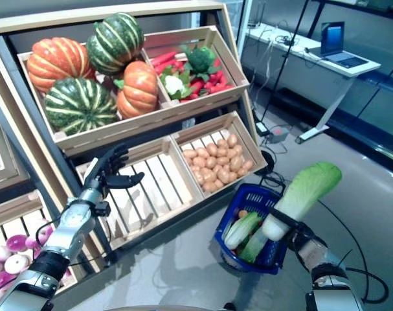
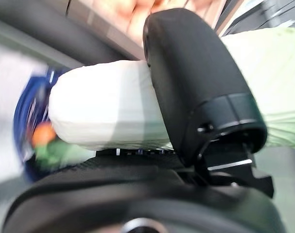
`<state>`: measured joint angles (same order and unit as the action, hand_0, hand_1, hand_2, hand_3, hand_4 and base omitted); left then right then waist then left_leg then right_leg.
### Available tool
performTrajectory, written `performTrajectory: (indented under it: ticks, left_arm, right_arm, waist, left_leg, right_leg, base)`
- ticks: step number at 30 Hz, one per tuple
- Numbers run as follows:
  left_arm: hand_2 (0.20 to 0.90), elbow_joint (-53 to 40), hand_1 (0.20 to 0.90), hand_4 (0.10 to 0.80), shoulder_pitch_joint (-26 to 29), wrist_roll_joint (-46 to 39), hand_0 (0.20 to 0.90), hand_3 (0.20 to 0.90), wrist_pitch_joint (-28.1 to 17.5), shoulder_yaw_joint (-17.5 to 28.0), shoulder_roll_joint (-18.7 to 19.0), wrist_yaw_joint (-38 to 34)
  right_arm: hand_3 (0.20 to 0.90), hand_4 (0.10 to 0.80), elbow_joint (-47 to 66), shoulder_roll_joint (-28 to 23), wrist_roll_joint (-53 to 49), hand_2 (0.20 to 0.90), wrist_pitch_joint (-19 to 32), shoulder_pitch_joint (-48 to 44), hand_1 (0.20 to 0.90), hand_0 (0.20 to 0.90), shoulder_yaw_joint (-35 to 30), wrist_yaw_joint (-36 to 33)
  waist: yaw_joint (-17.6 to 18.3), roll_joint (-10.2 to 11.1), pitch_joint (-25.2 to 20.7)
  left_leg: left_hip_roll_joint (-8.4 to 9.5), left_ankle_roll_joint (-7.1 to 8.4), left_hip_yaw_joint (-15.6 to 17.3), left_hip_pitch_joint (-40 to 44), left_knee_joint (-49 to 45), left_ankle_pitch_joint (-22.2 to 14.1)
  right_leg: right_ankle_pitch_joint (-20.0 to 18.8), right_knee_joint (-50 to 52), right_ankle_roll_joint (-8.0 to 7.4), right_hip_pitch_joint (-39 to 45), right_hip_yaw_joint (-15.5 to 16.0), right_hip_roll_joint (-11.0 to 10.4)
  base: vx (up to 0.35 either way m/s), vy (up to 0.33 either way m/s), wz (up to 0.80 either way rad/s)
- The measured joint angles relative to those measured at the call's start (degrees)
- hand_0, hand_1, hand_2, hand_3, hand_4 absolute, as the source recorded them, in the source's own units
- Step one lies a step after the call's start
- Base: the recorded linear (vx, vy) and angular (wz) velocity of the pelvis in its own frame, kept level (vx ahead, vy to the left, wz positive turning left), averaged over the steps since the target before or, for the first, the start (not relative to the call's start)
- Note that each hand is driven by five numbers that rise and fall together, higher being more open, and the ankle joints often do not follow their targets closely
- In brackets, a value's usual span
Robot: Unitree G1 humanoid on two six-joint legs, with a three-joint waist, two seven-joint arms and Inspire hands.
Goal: Put vegetables into the basket
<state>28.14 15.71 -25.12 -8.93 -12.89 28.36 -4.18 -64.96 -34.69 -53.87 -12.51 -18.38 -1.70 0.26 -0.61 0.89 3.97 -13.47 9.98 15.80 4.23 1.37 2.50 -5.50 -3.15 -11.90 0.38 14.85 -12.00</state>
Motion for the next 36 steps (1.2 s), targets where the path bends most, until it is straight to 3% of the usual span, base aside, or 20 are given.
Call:
performTrajectory:
  ticks: [4,6,8,10,11,13,14,19,27,28,29,36]
  left_arm:
    - [0.900,2.4,0.900,0.800,7.3,-3.2,0.900,0.900,-1.5,-1.7,2.2,-0.5]
    - [0.900,2.3,0.900,0.800,8.7,-4.3,0.900,0.900,-1.9,-2.3,2.1,-0.8]
    - [0.900,2.0,0.900,0.800,8.8,-4.3,0.900,0.900,-2.2,-2.5,2.1,-0.9]
    - [0.900,2.1,0.900,0.800,8.7,-4.3,0.900,0.900,-2.2,-2.9,2.1,-1.1]
    - [0.900,1.6,0.900,0.800,8.8,-4.3,0.900,0.900,-2.3,-3.6,2.4,-1.7]
    - [0.900,1.0,0.900,0.800,8.8,-4.4,0.900,0.900,-2.9,-4.4,2.5,-2.5]
    - [0.900,0.3,0.900,0.800,8.7,-4.5,0.900,0.900,-5.1,-4.8,2.4,-3.1]
    - [0.900,-3.7,0.900,0.800,10.9,-5.1,0.900,0.900,-6.3,-7.3,3.4,-4.6]
    - [0.900,-8.4,0.900,0.800,12.1,-6.3,0.900,0.900,-7.4,-9.7,3.9,-6.3]
    - [0.900,-8.9,0.900,0.800,12.1,-6.4,0.900,0.900,-7.8,-9.7,3.9,-6.5]
    - [0.900,-9.1,0.900,0.800,12.1,-6.7,0.900,0.900,-8.4,-9.6,3.9,-6.5]
    - [0.900,-9.2,0.900,0.800,12.2,-6.7,0.900,0.900,-9.1,-9.2,3.9,-6.6]
  right_arm:
    - [0.300,0.400,-5.0,-3.5,-0.4,0.300,3.8,-9.7,0.300,0.300,0.0,-1.4]
    - [0.300,0.400,-4.9,-5.3,-0.5,0.300,6.4,-15.8,0.300,0.300,0.0,-2.6]
    - [0.300,0.400,-4.9,-5.8,-0.4,0.300,7.7,-18.2,0.300,0.300,-0.2,-2.6]
    - [0.300,0.400,-4.6,-6.0,0.5,0.300,7.9,-19.6,0.300,0.300,0.0,-2.6]
    - [0.300,0.400,-4.6,-6.5,2.5,0.300,8.0,-20.0,0.300,0.300,0.2,-2.6]
    - [0.300,0.400,-4.7,-7.6,4.3,0.300,8.0,-22.1,0.300,0.300,0.5,-2.6]
    - [0.300,0.400,-4.6,-8.0,4.5,0.300,8.2,-22.8,0.300,0.300,0.5,-2.6]
    - [0.300,0.400,-5.0,-9.1,4.5,0.300,8.2,-25.4,0.300,0.300,2.2,-2.6]
    - [0.300,0.400,-5.0,-11.3,6.2,0.300,8.3,-28.3,0.300,0.300,2.7,-2.6]
    - [0.507,0.538,-5.0,-11.6,6.2,0.507,8.3,-28.6,0.507,0.507,2.7,-2.6]
    - [0.900,0.800,-5.0,-11.8,6.2,0.900,8.3,-29.0,0.900,0.900,2.7,-2.6]
    - [0.900,0.800,-5.0,-12.1,5.6,0.900,8.2,-29.8,0.900,0.900,2.6,-2.6]
  waist:
    - [-0.2,-0.9,8.9]
    - [-0.3,-2.7,15.6]
    - [-0.4,-2.7,18.2]
    - [-0.7,-3.0,19.7]
    - [-0.7,-2.5,20.8]
    - [-0.9,-2.8,23.3]
    - [-1.0,-3.4,23.8]
    - [-0.6,-4.6,25.2]
    - [-0.3,-5.3,25.8]
    - [-0.4,-5.3,25.8]
    - [-0.4,-5.4,25.8]
    - [-0.4,-5.4,25.8]
  left_leg:
    - [-1.43,-2.11,-1.8,-15.9,-16.7,-3.0]
    - [-2.06,-2.51,-4.8,-24.1,-28.0,-7.8]
    - [-2.30,-3.12,-5.9,-29.3,-34.8,-11.0]
    - [-2.63,-3.76,-6.8,-33.5,-38.4,-11.6]
    - [-1.96,-3.86,-7.1,-36.6,-42.5,-12.6]
    - [-1.36,-3.97,-8.1,-40.0,-48.0,-14.5]
    - [-1.22,-4.12,-8.9,-42.6,-51.0,-15.4]
    - [-0.72,-5.27,-9.9,-49.6,-61.4,-19.3]
    - [-0.89,-5.14,-12.7,-58.4,-74.7,-24.6]
    - [-0.95,-5.07,-13.0,-59.2,-75.8,-25.0]
    - [-0.96,-4.93,-13.4,-60.0,-76.7,-25.2]
    - [-1.19,-3.94,-15.0,-60.9,-78.2,-25.8]
  right_leg:
    - [3.2,14.3,2.35,-13.5,1.6,-2.2]
    - [7.8,27.1,3.33,-21.7,1.0,-4.5]
    - [10.9,34.0,3.44,-26.6,0.4,-6.5]
    - [11.5,38.8,4.05,-30.6,-0.3,-7.3]
    - [16.0,45.7,4.18,-33.4,-0.6,-9.1]
    - [18.7,51.5,3.99,-37.2,-1.9,-11.0]
    - [19.5,54.3,4.03,-39.6,-2.6,-11.6]
    - [22.4,63.8,3.76,-46.5,-5.7,-13.9]
    - [27.6,76.4,3.07,-55.0,-9.4,-15.6]
    - [28.2,77.8,3.22,-55.9,-9.7,-15.7]
    - [28.7,78.9,3.35,-56.4,-9.7,-15.9]
    - [30.7,81.4,3.82,-57.0,-9.3,-15.9]
  base:
    - [-0.310,-0.051,0.18]
    - [-0.198,-0.017,0.16]
    - [-0.096,0.009,0.12]
    - [-0.106,0.031,0.16]
    - [-0.001,0.028,0.27]
    - [-0.028,0.027,0.21]
    - [-0.104,0.029,0.11]
    - [-0.087,0.039,0.07]
    - [-0.070,0.019,0.05]
    - [-0.040,-0.020,0.08]
    - [-0.032,-0.013,0.08]
    - [0.004,-0.006,0.04]
